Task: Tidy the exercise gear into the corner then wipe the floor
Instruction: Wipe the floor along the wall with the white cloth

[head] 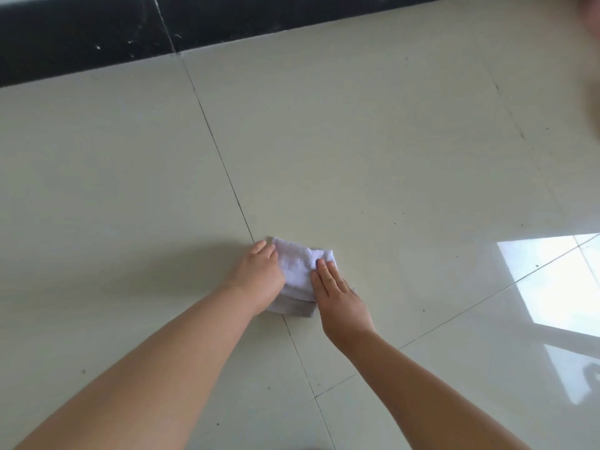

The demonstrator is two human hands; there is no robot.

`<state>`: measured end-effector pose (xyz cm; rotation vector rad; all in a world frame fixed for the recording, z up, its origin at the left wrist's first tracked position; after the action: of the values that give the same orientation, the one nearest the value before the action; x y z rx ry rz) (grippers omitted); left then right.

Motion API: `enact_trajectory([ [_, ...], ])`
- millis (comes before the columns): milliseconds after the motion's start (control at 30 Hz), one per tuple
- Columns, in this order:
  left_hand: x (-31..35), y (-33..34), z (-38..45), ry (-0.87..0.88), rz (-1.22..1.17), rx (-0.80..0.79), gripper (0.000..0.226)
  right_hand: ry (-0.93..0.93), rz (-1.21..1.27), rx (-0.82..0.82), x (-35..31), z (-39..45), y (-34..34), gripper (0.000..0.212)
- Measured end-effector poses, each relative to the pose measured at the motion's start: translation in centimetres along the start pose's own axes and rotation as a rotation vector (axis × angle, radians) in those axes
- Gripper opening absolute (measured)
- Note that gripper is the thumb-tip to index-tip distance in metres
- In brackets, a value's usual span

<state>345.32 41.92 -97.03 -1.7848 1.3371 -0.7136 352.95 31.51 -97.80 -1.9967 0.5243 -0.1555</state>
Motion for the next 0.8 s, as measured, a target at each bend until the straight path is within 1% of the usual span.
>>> enact_trajectory([
  [33,-0.4,0.0,0.1,-0.010,0.019,0.074,0.042,0.019,0.048,0.042,0.2,1.0,-0.8,0.055],
  [67,-0.8,0.2,0.1,-0.034,0.024,0.112,0.044,-0.006,0.056,0.038,0.5,2.3,-1.4,0.054],
  [100,-0.8,0.4,0.5,-0.060,-0.005,0.193,0.042,-0.055,0.036,0.041,1.1,3.9,-2.2,0.054],
  [133,-1.0,0.0,1.1,-0.111,-0.041,0.252,0.038,-0.061,0.043,0.047,1.7,5.8,-3.3,0.054],
  [167,-1.4,-0.6,1.6,-0.156,-0.042,0.218,0.036,-0.058,0.034,0.059,2.3,7.7,-4.4,0.053],
  [200,-1.6,-1.5,2.4,-0.190,-0.057,0.221,0.038,-0.054,0.018,0.091,3.0,9.5,-5.4,0.053],
  [233,-2.0,-2.3,3.8,-0.245,-0.061,0.278,0.041,-0.066,-0.009,0.114,3.5,10.9,-6.0,0.053],
  [267,-2.2,-2.9,5.3,-0.255,-0.049,0.302,0.043,-0.075,-0.032,0.121,4.2,11.9,-6.7,0.053],
  [333,-2.1,-4.9,7.8,-0.271,-0.082,0.275,0.042,-0.054,-0.041,0.136,6.3,12.7,-7.1,0.054],
  [400,-0.9,-6.0,9.5,-0.238,-0.055,0.251,0.041,0.014,-0.014,0.132,8.9,12.1,-7.3,0.055],
  [467,1.2,-6.5,10.9,-0.206,-0.079,0.238,0.042,0.086,0.016,0.132,11.3,10.3,-6.6,0.058],
  [567,5.4,-6.4,10.8,-0.147,-0.136,0.219,0.044,0.164,0.073,0.164,13.6,6.7,-4.4,0.060],
  [667,8.7,-4.8,8.2,-0.028,-0.127,0.144,0.045,0.258,0.146,0.164,13.4,2.5,-1.5,0.056],
  [700,9.5,-4.1,6.8,0.014,-0.114,0.109,0.045,0.249,0.155,0.189,12.7,0.9,-0.6,0.055],
  [733,10.1,-3.2,5.3,0.041,-0.150,0.080,0.045,0.199,0.146,0.234,11.9,-0.8,0.3,0.055],
  [767,10.6,-2.1,4.1,0.069,-0.178,0.072,0.045,0.173,0.150,0.219,11.1,-2.5,1.4,0.054],
  [800,10.8,-1.3,3.1,0.075,-0.161,0.074,0.046,0.153,0.143,0.170,10.6,-3.8,2.5,0.052],
])
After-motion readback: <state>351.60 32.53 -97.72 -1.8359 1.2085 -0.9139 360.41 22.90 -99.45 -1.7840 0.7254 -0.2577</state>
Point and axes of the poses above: each hand's wrist, its own z-axis towards the middle knuckle, its own y-axis out of the palm, x = y × z, the point moved 4 cm from there along z, towards the middle knuckle, and after that the axes turned 11 degrees about x, right-handed, at the moved point
